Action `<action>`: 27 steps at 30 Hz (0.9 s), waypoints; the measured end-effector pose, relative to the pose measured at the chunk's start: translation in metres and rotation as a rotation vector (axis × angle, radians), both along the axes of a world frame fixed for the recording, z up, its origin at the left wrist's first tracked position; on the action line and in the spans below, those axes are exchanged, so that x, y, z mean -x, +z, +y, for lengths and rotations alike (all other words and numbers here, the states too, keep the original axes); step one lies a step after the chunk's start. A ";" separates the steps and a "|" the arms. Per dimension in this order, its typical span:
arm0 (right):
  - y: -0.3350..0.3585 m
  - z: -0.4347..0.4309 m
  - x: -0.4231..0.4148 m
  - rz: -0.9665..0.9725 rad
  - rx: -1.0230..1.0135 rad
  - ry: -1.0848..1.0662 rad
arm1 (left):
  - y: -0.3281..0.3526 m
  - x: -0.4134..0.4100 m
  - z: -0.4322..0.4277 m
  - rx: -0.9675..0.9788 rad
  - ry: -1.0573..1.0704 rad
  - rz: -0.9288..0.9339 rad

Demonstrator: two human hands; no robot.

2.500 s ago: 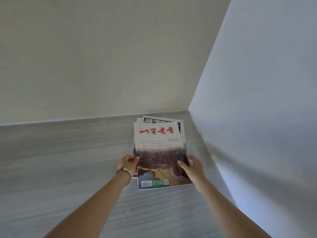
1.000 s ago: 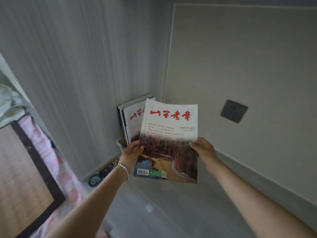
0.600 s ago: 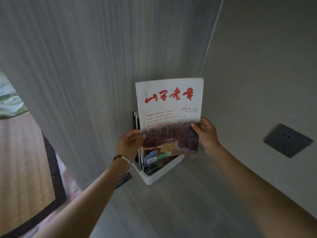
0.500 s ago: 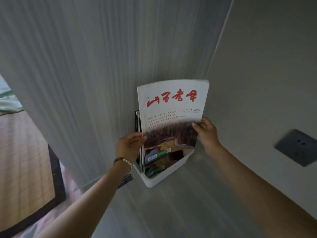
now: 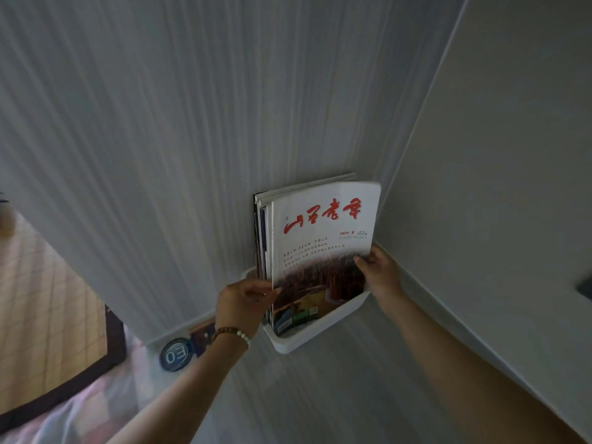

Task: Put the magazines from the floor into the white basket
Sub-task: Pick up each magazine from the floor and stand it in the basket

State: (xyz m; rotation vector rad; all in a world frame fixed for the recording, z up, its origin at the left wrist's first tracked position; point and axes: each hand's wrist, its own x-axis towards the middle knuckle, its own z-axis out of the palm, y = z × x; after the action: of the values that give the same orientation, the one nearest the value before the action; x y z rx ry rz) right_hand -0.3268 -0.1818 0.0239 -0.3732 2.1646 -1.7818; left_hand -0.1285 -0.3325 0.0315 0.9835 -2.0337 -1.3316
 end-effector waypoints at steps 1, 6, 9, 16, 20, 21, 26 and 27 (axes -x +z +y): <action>-0.003 0.001 0.000 0.004 -0.017 0.008 | -0.002 0.000 0.000 -0.031 0.009 -0.021; -0.007 0.001 -0.005 0.047 -0.116 0.055 | -0.007 -0.001 -0.002 -0.096 0.099 -0.090; -0.004 0.007 -0.015 0.036 -0.134 0.050 | -0.006 -0.004 0.000 -0.140 0.084 -0.122; 0.023 0.047 -0.049 -0.019 -0.150 0.002 | 0.012 -0.012 0.023 -0.201 0.016 -0.070; 0.038 0.092 -0.084 -0.021 -0.172 -0.092 | 0.029 -0.018 0.056 -0.182 -0.138 -0.003; 0.042 0.107 -0.095 -0.024 -0.176 -0.126 | 0.033 -0.020 0.067 -0.185 -0.188 -0.013; 0.048 0.207 -0.166 -0.056 -0.187 -0.317 | 0.040 -0.042 0.136 -0.188 -0.445 -0.094; 0.047 0.230 -0.182 -0.067 -0.201 -0.358 | 0.040 -0.047 0.153 -0.183 -0.498 -0.109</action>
State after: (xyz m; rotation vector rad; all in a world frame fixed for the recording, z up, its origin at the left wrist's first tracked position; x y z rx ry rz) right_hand -0.1445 0.0485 0.0706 0.1284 2.4513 -1.6910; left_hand -0.0818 -0.1793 0.0715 0.6516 -2.3730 -1.7759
